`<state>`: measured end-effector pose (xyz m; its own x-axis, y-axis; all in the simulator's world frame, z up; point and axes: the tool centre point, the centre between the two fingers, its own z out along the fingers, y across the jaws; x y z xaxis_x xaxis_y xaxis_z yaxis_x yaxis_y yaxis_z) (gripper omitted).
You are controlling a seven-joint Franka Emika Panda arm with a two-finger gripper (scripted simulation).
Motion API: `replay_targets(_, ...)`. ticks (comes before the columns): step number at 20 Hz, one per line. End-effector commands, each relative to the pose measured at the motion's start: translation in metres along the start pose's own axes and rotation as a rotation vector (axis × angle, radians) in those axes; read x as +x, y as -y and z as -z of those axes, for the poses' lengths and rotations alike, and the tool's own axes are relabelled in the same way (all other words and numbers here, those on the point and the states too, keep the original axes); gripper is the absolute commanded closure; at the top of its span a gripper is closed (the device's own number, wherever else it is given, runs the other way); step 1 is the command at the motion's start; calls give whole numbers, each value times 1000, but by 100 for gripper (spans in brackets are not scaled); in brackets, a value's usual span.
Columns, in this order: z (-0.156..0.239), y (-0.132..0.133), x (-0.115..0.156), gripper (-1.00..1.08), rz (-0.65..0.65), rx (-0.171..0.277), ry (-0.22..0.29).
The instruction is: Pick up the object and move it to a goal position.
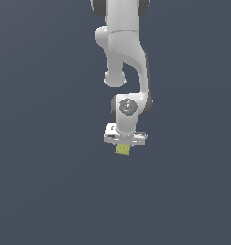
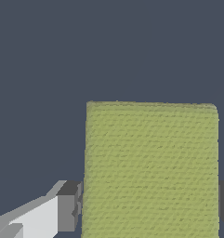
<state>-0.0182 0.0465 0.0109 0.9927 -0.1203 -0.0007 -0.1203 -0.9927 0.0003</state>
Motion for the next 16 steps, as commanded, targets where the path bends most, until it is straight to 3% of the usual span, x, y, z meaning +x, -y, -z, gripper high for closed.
replay_targets(1,-1,0,0,108,1,0,-1)
replay_targets(9,6,0,-1,108,1,0,0)
replay_targets(16,35,-3,-5,108,1,0,0)
